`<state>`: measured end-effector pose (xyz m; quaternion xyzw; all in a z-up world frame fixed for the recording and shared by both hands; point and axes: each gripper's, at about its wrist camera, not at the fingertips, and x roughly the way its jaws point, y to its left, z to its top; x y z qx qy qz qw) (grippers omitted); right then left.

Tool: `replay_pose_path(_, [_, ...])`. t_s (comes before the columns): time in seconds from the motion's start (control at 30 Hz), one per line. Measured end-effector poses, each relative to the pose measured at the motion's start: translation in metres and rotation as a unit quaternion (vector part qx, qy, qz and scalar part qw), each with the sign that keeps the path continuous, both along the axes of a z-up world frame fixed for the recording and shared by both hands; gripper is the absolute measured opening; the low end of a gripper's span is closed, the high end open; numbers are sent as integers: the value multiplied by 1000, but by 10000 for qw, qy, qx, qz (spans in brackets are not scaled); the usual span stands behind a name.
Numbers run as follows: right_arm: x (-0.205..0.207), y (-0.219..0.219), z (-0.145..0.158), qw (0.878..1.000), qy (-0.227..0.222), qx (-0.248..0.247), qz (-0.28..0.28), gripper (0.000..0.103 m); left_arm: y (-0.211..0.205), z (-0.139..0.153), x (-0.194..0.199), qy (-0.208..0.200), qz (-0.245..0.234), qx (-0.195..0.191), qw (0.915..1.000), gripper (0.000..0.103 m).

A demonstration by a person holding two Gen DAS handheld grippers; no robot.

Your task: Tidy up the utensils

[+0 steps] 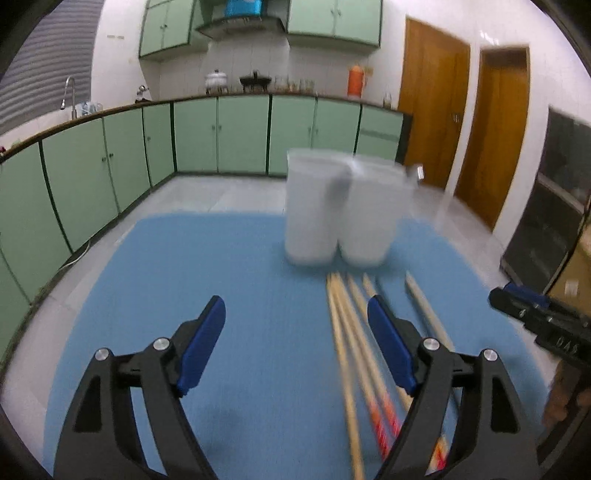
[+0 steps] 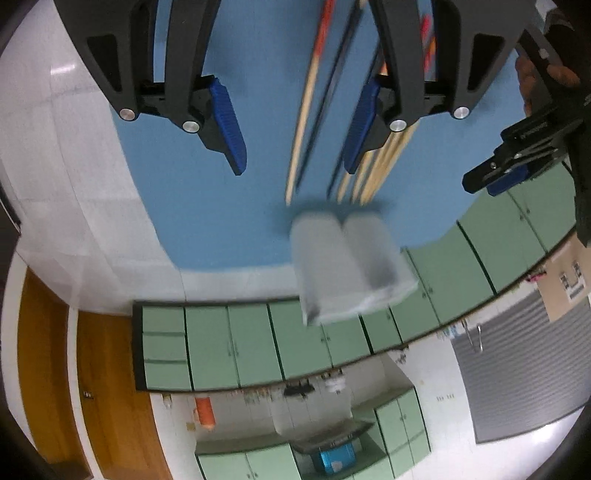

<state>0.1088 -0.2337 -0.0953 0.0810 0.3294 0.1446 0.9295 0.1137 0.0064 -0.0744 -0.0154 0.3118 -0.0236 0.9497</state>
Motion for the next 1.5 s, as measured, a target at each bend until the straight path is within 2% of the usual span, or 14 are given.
replay_pose_path(0.17, [-39,2,-20,9994,310,-101,-130,48,2,-23,-30,371,14,-31,9993,77])
replay_pose_path(0.3, [-56,7,-29,9987,494,-108,-80,39,1,-37,-44,584,-25,15,9983,74])
replay_pose_path(0.37, [-57,10,-32,9982,585,-142,5,32,-2,-42,-48,679,-35,42,9977,72])
replay_pose_path(0.5, [-57,19,-38,9970,727,-239,109,26,-11,-45,-46,800,-103,87,9967,66])
replay_pose_path(0.67, [-52,26,-42,9952,911,-318,145,25,-19,-56,-35,1185,-242,57,9926,57])
replay_pose_path(0.83, [-47,31,-43,9945,966,-394,133,25,-25,-59,-27,1316,-266,89,9909,56])
replay_pose_path(0.93, [-43,34,-44,9938,1002,-463,97,17,-30,-59,-22,1375,-241,165,9901,56])
replay_pose_path(1.03, [-41,31,-44,9933,1034,-506,10,7,-30,-58,-22,1381,-166,223,9900,41])
replay_pose_path(1.1, [-42,27,-44,9933,1052,-485,-20,6,-28,-58,-20,1389,-158,200,9900,18])
replay_pose_path(1.17, [-43,26,-43,9931,1059,-487,-101,6,-26,-58,-20,1415,-175,88,9898,7])
replay_pose_path(1.5, [-36,12,-41,9924,1058,-395,-479,6,-4,-54,-17,1370,286,22,9902,6])
